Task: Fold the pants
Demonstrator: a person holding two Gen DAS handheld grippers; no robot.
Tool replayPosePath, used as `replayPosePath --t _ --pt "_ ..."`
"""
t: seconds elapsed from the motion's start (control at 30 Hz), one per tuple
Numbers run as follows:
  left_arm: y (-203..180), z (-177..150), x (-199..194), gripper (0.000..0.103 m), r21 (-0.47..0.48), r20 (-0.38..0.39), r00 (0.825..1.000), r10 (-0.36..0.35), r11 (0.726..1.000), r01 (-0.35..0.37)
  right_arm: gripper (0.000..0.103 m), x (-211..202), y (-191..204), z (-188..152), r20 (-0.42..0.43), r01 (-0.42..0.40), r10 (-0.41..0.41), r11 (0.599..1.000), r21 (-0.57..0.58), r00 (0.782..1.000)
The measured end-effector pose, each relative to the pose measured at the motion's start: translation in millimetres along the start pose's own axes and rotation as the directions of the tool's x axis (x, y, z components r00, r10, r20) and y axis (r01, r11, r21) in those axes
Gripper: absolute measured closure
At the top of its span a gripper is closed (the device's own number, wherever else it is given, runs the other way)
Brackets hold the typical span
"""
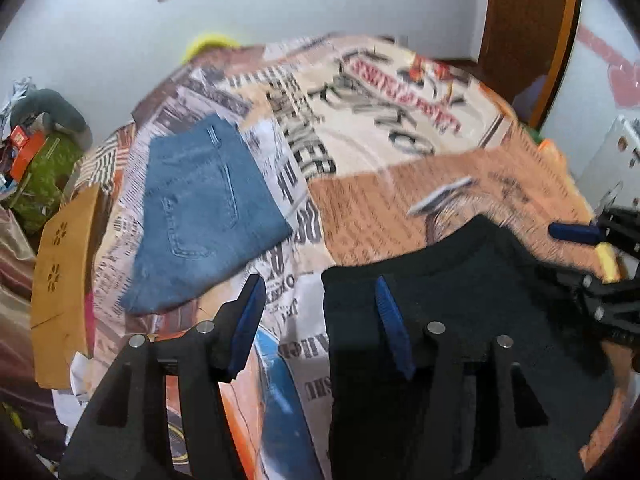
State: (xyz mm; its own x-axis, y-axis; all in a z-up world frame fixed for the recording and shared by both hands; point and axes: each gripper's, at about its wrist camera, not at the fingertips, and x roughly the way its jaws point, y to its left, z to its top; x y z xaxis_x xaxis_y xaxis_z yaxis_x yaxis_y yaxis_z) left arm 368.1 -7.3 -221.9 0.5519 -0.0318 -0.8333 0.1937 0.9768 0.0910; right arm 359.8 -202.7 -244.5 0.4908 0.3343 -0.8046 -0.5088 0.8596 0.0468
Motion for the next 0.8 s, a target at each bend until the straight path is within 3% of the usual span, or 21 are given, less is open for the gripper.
replayPosePath --t 0.2,0.37,0.47,0.53,0.63,0.8 --pt "-10.9 -10.3 -36.7 0.037 -0.014 0.048 0.997 -0.066 0.998 0.067 0.058 -28.4 28.9 -6.3 0.057 -0.080 0.081 0.997 -0.024 0.995" --pt "-33.7 -38.8 -30.2 0.036 0.014 -0.026 0.995 -0.101 0.995 0.101 0.056 -21.8 53.2 -26.3 0.010 -0.125 0.126 0.991 -0.046 0.992" --pt "-41.0 -64.3 -13.5 0.036 -0.003 -0.113 0.986 -0.124 0.992 0.125 0.056 -10.2 60.4 -45.8 -0.054 -0.119 0.117 0.992 -0.037 0.992" --pt "-42.6 -80.6 -5.6 0.036 -0.002 -0.146 0.983 -0.114 0.993 0.115 0.056 -9.6 59.7 -59.0 -0.056 -0.115 0.114 0.993 -0.019 0.992" --pt "-35.3 -95.7 -14.2 0.032 -0.018 -0.120 0.989 -0.084 0.996 0.083 0.056 -16.7 52.2 -68.6 -0.056 -0.119 0.120 0.992 0.029 0.991" --pt "-10.7 -115.4 -31.1 0.027 -0.102 -0.108 0.989 -0.100 0.991 0.089 0.056 -33.5 41.2 -83.3 -0.036 -0.121 0.124 0.988 0.091 0.992"
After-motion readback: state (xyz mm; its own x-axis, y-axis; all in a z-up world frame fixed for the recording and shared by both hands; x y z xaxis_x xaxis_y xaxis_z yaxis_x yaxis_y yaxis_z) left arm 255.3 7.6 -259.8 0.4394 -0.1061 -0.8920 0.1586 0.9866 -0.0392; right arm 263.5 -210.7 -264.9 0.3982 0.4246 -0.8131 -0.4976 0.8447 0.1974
